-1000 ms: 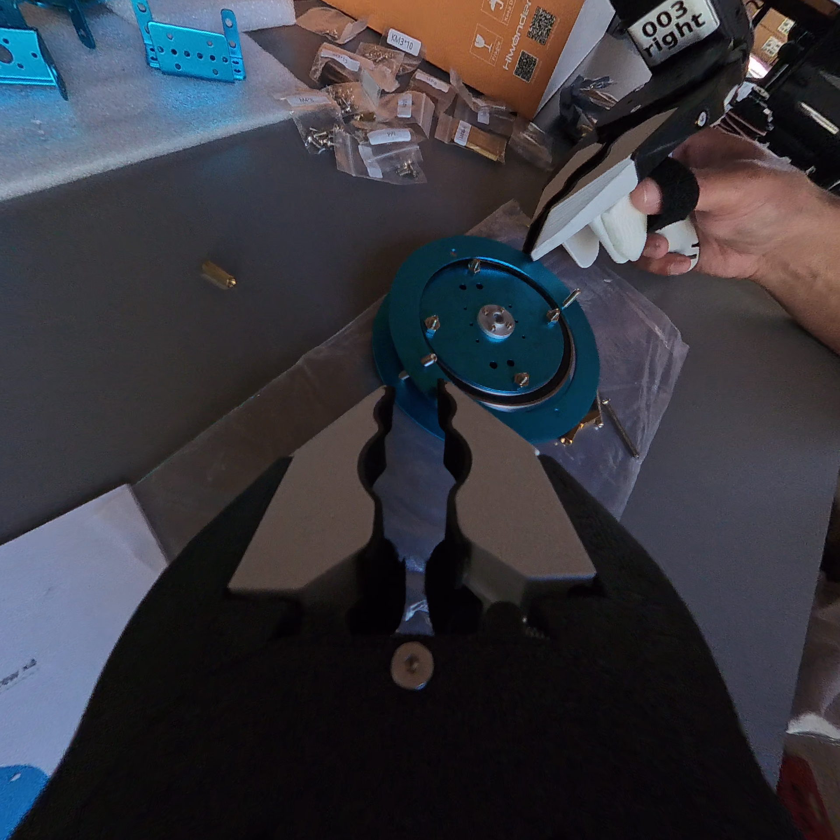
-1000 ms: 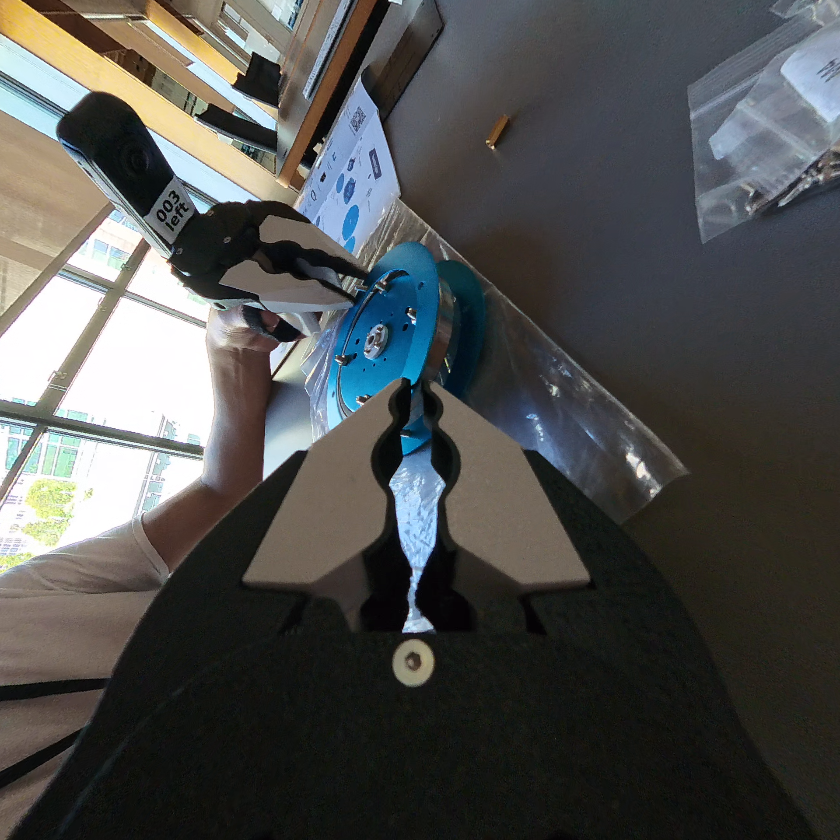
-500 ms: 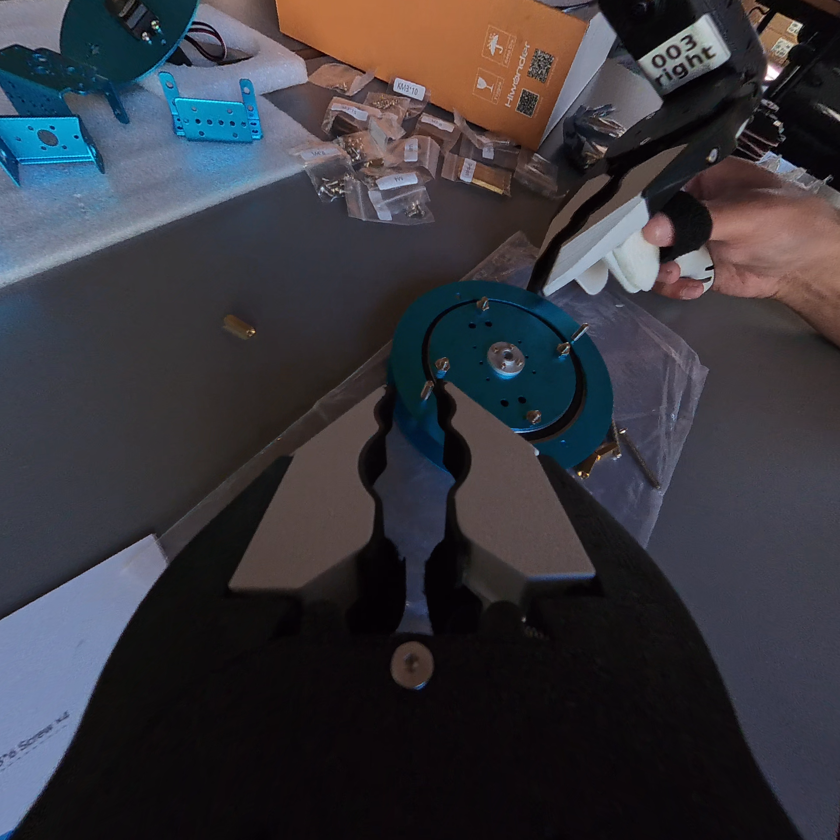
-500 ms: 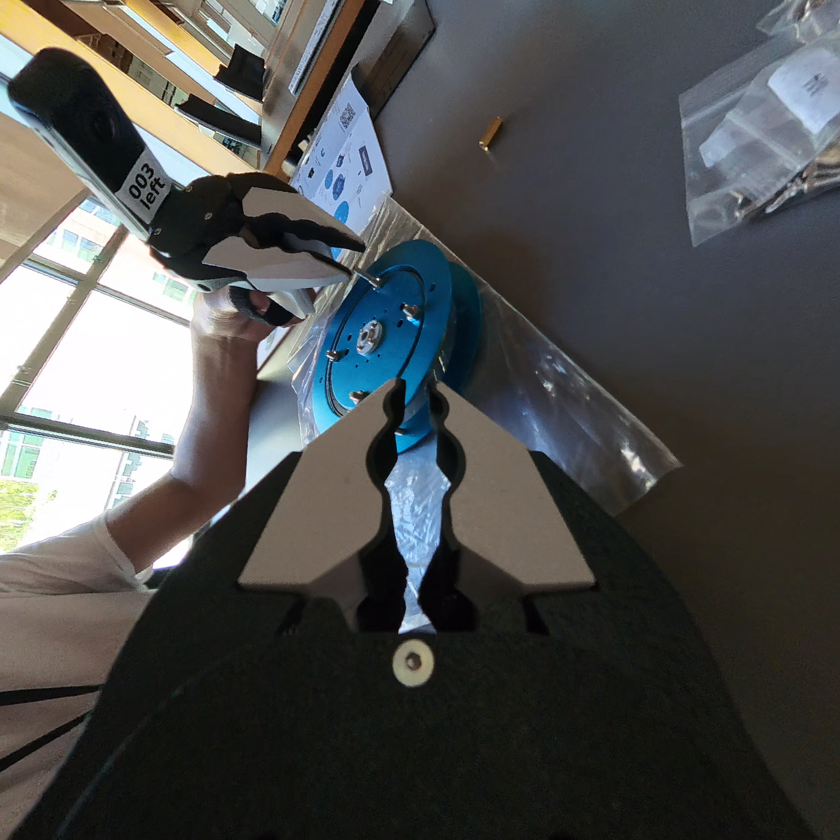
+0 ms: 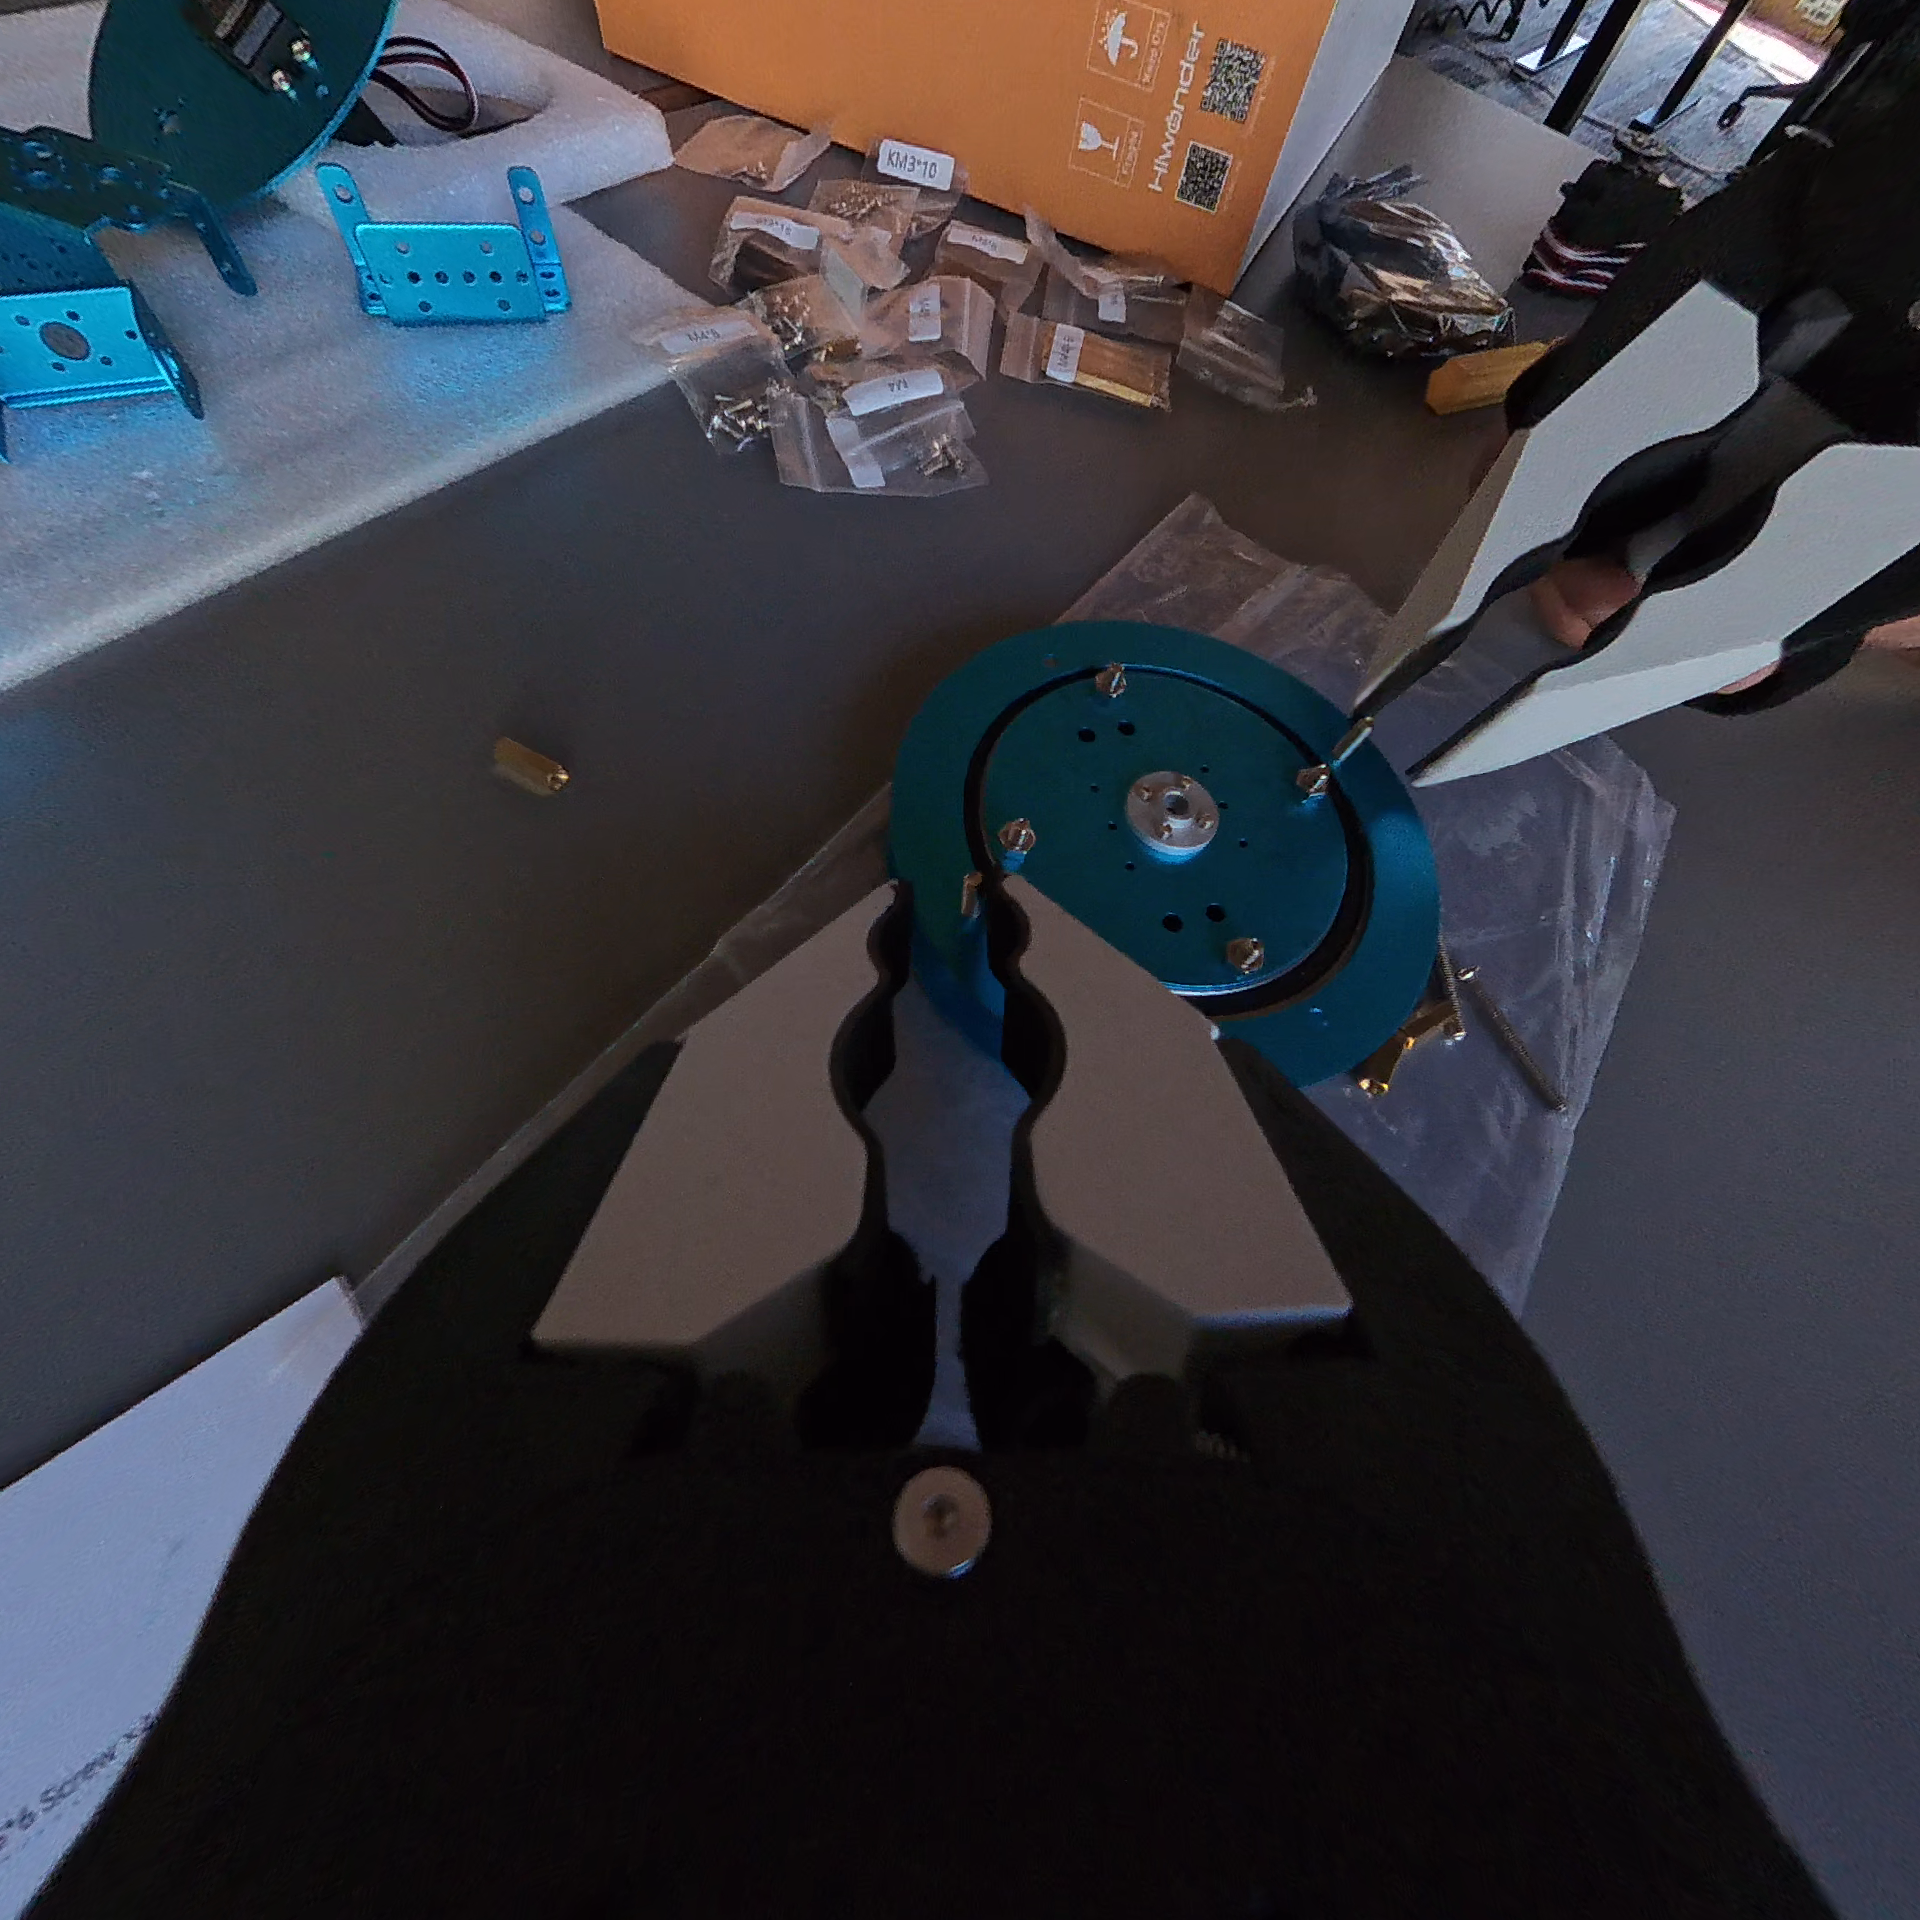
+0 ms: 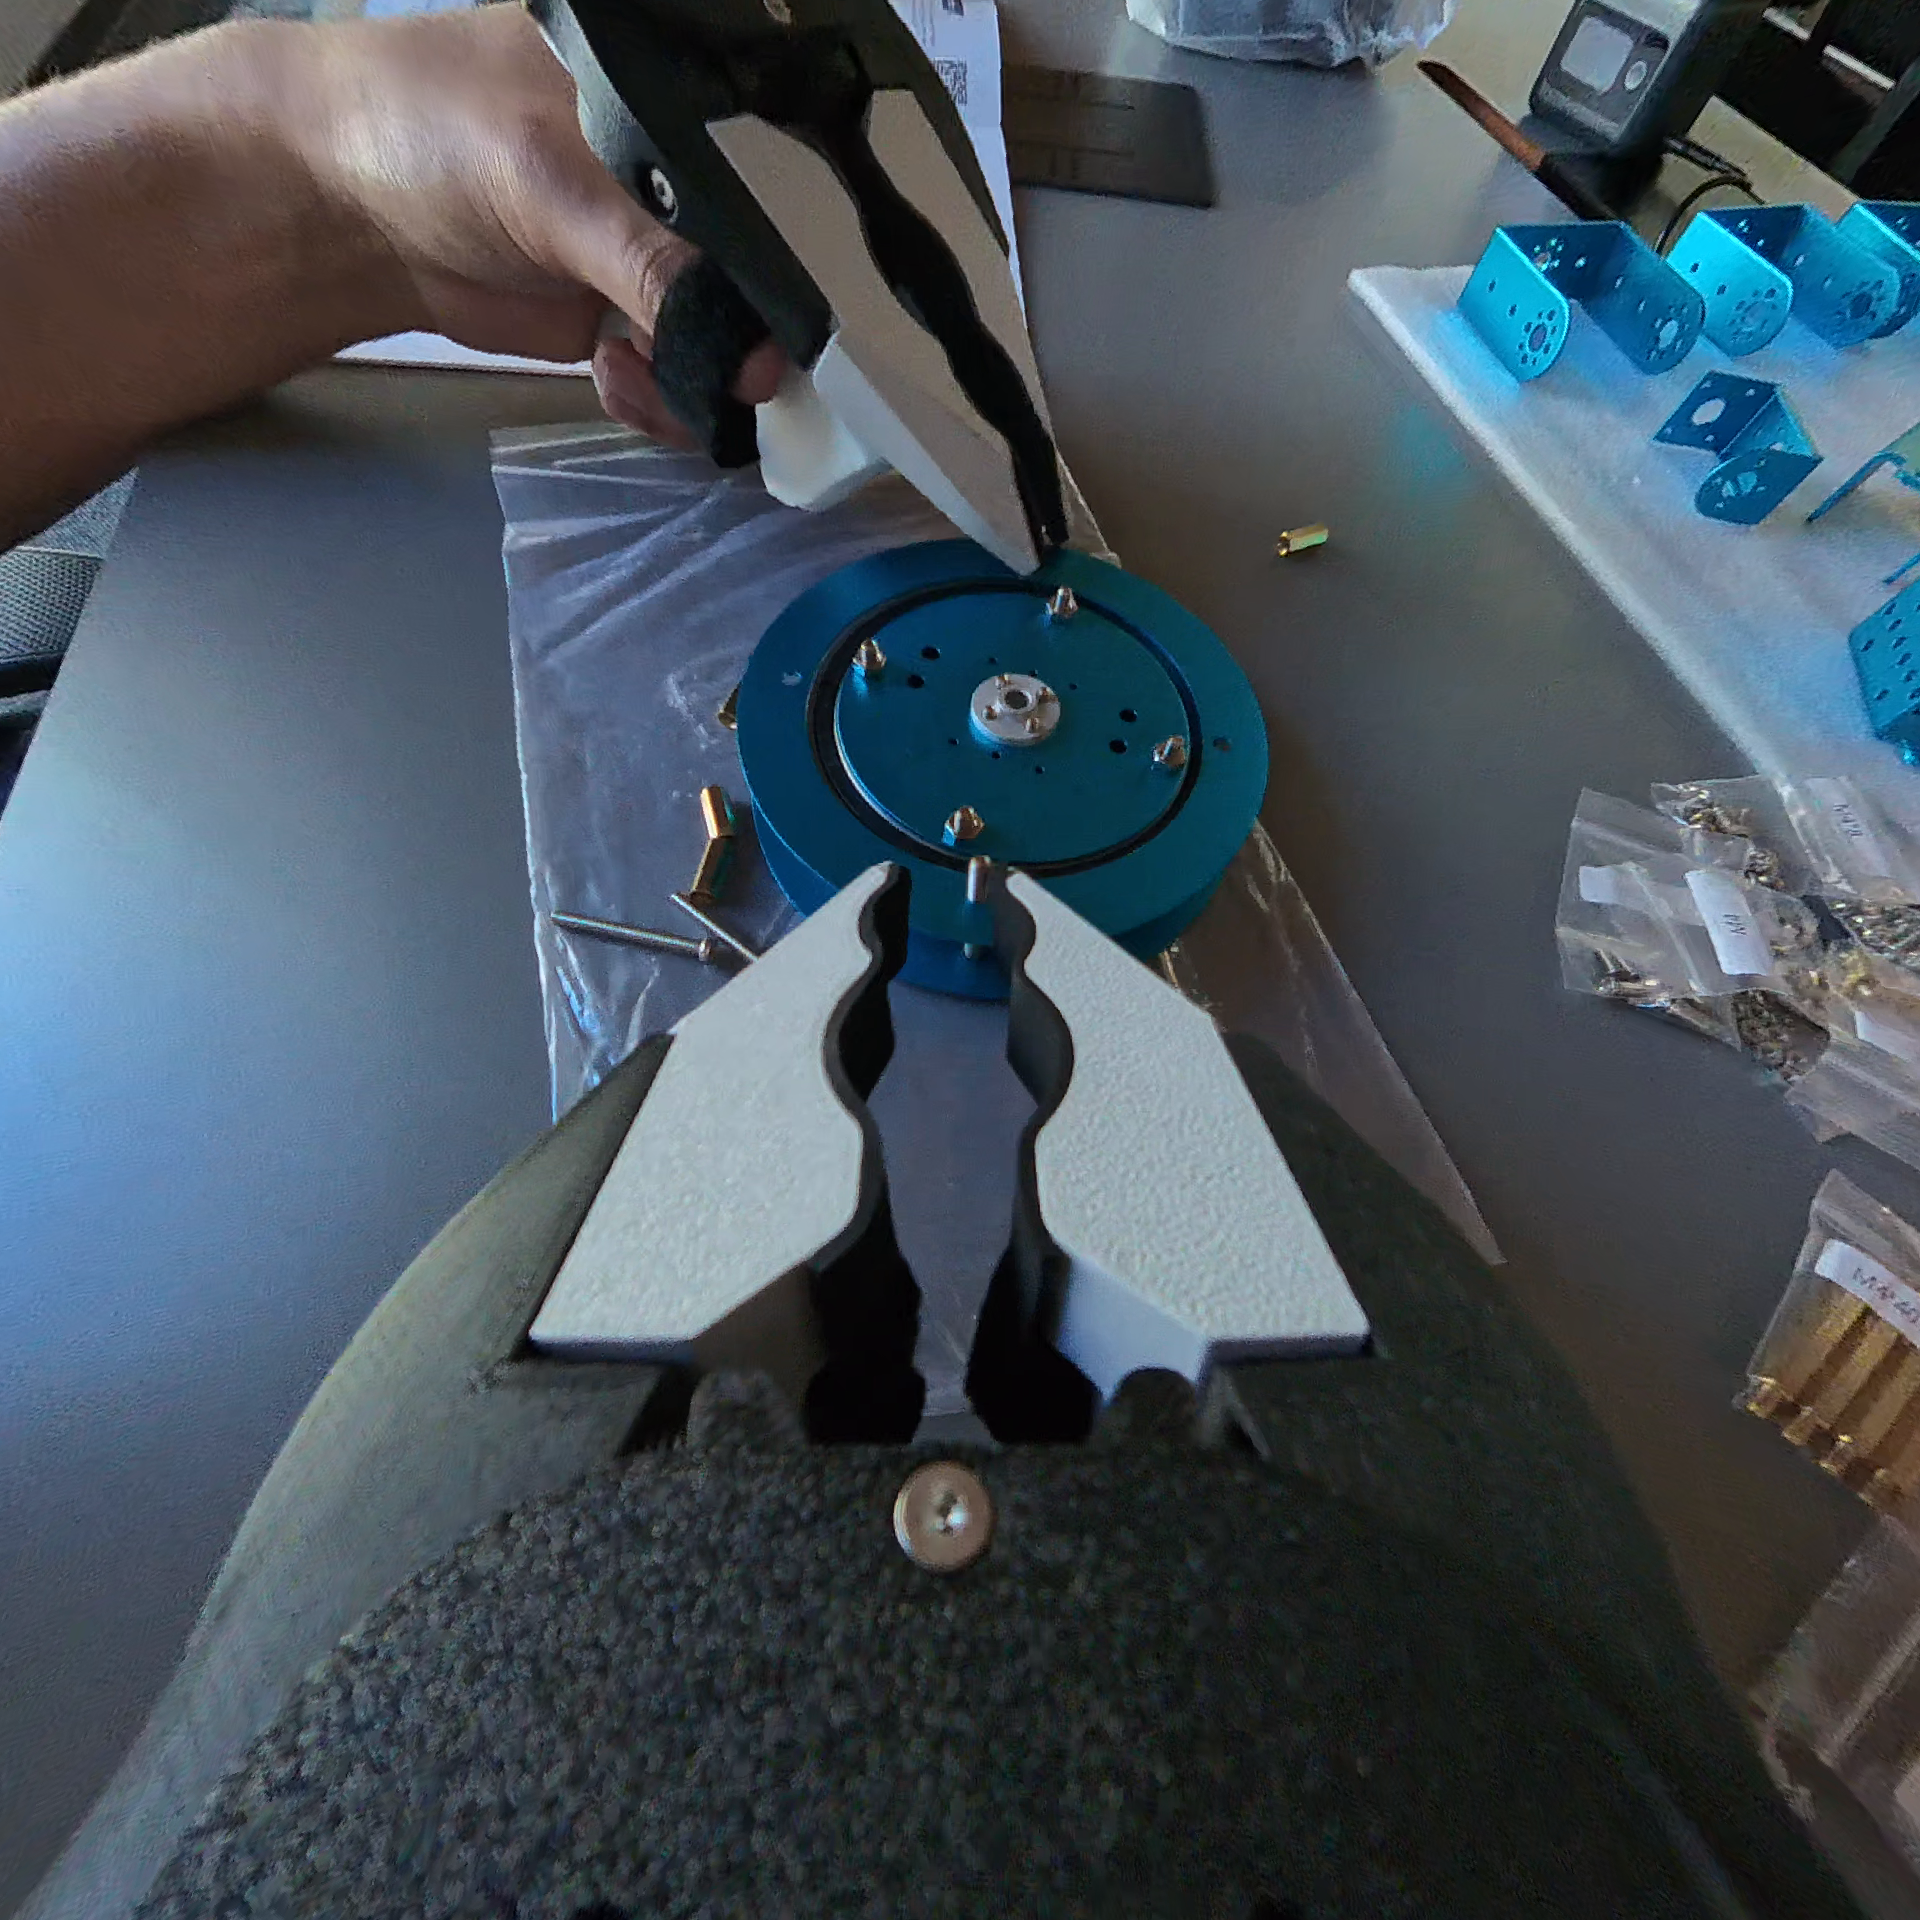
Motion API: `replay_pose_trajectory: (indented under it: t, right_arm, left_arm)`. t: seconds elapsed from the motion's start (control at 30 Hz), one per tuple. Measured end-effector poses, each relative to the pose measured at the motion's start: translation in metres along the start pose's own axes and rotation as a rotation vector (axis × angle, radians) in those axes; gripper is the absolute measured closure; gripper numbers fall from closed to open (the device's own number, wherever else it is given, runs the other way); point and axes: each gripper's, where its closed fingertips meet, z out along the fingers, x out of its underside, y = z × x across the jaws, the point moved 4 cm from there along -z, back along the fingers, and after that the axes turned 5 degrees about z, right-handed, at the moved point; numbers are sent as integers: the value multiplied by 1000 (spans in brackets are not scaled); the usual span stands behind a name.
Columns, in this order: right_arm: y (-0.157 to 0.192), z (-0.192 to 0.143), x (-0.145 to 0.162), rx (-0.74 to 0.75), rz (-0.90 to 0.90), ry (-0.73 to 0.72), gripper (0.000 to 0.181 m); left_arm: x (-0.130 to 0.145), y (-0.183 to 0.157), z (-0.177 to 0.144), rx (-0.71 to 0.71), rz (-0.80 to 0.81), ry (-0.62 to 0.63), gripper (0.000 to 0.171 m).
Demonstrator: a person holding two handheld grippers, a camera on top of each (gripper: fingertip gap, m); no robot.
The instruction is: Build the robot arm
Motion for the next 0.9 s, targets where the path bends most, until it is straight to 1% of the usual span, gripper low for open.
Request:
replay_pose_trajectory:
  t: [0.03, 0.1, 0.3, 0.4, 0.43, 0.5, 0.57, 0.7, 0.8, 0.87, 0.9]
  right_arm:
    - [0, 1, 0, -12, 15, 5, 167]
    - [0, 1, 0, -46, 58, 11, 166]
    - [-2, 4, -5, -78, 128, -13, 164]
    - [-4, 8, -1, -39, 122, 27, 174]
    - [-4, 8, 0, -31, 109, 33, 174]
    - [-5, 5, -1, -16, 96, 16, 172]
    - [-6, 1, -2, -18, 125, 1, 168]
    - [-10, 1, 0, -22, 193, 6, 163]
    - [-10, 4, 0, -9, 191, 11, 164]
    - [-10, 6, 0, -2, 186, 23, 169]
    - [-10, 6, 1, 2, 181, 29, 170]
  left_arm:
    - [0, 0, 0, 1, 6, 1, 160]
    - [-1, -3, 2, 8, 21, 3, 168]
    - [-5, 0, 8, 12, 21, 17, 169]
    - [-6, 2, 8, 20, 29, 39, 168]
    - [-7, 2, 8, 23, 34, 56, 168]
    - [-11, 3, 6, 14, 68, 78, 167]
    - [-16, 3, 4, 9, 114, 91, 166]
    - [-20, 8, 2, 55, 132, 126, 159]
    - [-21, 11, 2, 98, 105, 80, 154]
    - [-18, 8, 2, 144, 79, 43, 152]
    - [-15, 7, 2, 154, 79, 56, 150]
